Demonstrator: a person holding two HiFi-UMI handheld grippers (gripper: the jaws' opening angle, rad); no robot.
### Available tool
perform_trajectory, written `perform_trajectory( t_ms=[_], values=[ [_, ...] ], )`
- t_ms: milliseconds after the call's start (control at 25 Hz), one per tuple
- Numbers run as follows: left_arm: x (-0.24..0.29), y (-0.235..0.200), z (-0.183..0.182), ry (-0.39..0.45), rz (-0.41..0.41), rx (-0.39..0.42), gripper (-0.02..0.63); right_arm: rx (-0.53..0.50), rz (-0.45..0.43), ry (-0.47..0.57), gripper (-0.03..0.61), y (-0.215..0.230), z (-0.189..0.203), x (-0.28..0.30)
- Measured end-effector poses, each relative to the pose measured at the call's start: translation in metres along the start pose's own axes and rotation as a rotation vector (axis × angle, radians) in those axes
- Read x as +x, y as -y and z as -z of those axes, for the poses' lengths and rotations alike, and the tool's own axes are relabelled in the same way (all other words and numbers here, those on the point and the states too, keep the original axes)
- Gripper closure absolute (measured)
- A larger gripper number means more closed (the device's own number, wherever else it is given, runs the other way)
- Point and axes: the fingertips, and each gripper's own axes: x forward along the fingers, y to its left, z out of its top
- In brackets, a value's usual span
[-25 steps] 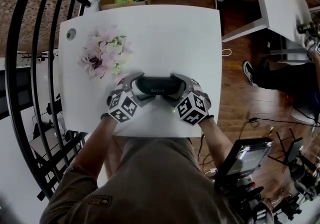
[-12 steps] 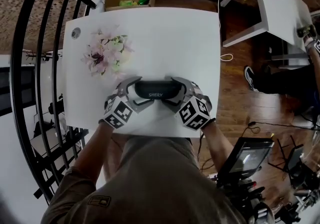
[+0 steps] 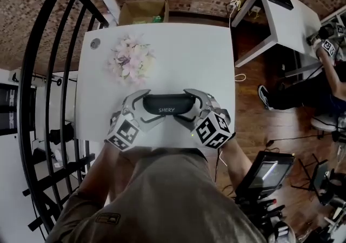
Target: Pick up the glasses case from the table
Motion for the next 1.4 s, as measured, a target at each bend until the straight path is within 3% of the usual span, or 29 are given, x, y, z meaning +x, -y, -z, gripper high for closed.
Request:
perform_trajectory(
  t_ms=[400,640,840,1400],
  values=[
    [-0.102,0.020,-0.007,0.134,-0.019,0.069,0.204,-0.047,0.070,0.051,0.192,-0.072,-0.075,-0.016],
    [-0.135,0.028,0.010,0.167,-0.007,0.091,0.204,-0.053,0.097,0.062,0.192,-0.106,-0.092,-0.007],
    [-0.166,0.056,-0.004,0.183,-0.004,0.116,0.204,-0.053,0.122,0.076,0.192,-0.137,-0.107,-0.034],
    [-0.162,0.076,-0.032,0.191,-0.030,0.127,0.204,-0.080,0.127,0.116,0.187,-0.134,-0.104,-0.067]
  ],
)
